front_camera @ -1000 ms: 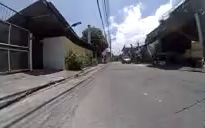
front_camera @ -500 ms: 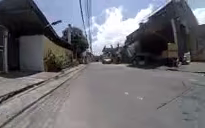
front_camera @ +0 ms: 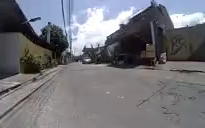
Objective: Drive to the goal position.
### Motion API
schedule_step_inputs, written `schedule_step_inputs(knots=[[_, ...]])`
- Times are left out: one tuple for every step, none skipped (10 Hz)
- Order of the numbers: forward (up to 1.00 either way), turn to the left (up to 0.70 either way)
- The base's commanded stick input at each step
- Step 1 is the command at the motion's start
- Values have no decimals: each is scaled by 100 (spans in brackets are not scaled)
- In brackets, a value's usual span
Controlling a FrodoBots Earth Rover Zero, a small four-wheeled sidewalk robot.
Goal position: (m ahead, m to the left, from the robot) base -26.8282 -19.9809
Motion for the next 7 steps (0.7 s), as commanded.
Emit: schedule_step_inputs(knots=[[0, -100], [0, -100], [0, -100], [0, -100], [0, -100], [0, -100], [0, -100]])
